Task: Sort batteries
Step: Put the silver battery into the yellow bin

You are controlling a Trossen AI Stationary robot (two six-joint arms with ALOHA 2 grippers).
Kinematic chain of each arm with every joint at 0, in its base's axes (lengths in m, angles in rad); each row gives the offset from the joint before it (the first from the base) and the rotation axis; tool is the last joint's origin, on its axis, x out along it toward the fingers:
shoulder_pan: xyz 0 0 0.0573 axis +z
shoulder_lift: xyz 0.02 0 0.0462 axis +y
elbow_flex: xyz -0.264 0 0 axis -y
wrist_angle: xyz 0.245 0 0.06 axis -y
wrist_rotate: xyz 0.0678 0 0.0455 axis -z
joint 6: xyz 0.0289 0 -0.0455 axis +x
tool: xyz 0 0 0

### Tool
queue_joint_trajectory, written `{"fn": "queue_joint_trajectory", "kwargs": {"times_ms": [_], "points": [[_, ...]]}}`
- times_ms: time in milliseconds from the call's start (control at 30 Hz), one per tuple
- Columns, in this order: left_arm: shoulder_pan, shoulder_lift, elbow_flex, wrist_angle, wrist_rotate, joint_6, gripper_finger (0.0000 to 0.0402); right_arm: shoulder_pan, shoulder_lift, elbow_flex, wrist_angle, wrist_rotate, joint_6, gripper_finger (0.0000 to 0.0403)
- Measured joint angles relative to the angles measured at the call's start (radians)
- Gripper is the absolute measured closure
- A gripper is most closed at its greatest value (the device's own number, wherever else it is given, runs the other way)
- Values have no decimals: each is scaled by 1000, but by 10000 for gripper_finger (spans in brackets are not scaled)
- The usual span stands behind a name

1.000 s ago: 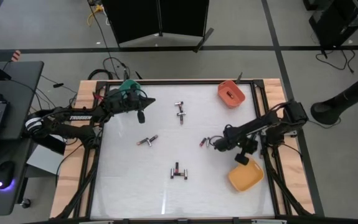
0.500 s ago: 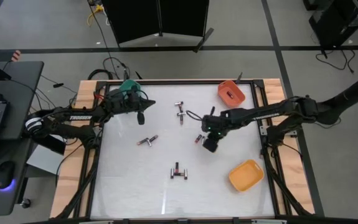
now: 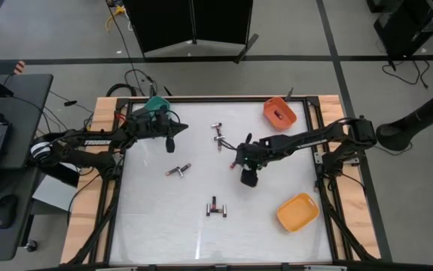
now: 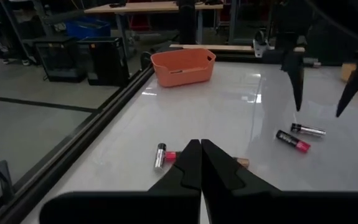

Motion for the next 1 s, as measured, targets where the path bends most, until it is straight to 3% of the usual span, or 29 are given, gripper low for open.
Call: {"fn": "queue_joint_trajectory", "kwargs": {"times_ms": [233, 400, 700, 1000], "points": [[0, 0, 0, -7, 0, 6, 396, -3, 21, 70, -11, 0, -482, 148], [-1, 0, 0, -12, 0, 7, 396, -18, 54, 72, -40, -8, -697, 178], [-14, 0, 0, -37, -10, 9, 396, -25, 150, 72, -36, -8, -858, 206], [-19, 0, 0, -55, -23, 11, 396, -26, 196, 75, -33, -13, -855, 251]]}}
